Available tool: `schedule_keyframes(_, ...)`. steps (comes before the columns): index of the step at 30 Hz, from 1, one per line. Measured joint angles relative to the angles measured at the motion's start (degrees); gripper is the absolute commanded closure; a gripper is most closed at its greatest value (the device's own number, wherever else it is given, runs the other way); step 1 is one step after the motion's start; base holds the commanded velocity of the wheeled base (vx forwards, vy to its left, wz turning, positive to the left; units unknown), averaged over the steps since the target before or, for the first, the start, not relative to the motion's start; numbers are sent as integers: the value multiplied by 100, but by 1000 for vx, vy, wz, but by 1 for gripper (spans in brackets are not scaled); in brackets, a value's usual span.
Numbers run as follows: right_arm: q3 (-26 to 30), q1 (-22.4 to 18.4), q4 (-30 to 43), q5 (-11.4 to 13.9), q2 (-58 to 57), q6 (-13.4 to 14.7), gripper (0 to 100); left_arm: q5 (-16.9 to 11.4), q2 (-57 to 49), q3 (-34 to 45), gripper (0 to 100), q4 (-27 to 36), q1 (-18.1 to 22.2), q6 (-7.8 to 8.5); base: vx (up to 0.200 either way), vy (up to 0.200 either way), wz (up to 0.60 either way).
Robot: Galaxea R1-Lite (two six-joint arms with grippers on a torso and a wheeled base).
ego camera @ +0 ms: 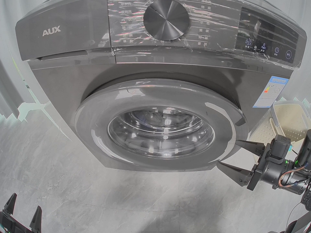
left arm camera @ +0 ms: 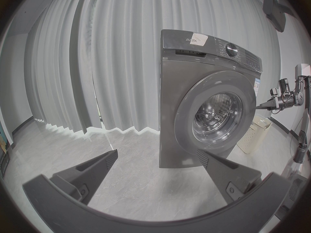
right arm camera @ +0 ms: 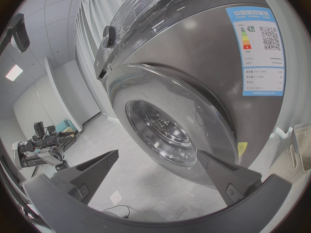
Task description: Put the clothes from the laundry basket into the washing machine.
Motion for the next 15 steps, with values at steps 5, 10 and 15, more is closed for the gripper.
schedule_keyframes(5, -41, 9, -27, -1, 90, -22, 0, 0, 0, 0, 0, -1, 0, 2, 160, 0, 0)
schedule_keyframes(10, -163, 9, 0, 35, 232, -17, 0, 0, 0, 0, 0, -1, 0, 6, 0, 0, 0)
schedule_keyframes(15, -397, -69, -234, 29, 411, 13, 0, 0, 0, 0, 0, -1, 0, 4, 0, 0, 0)
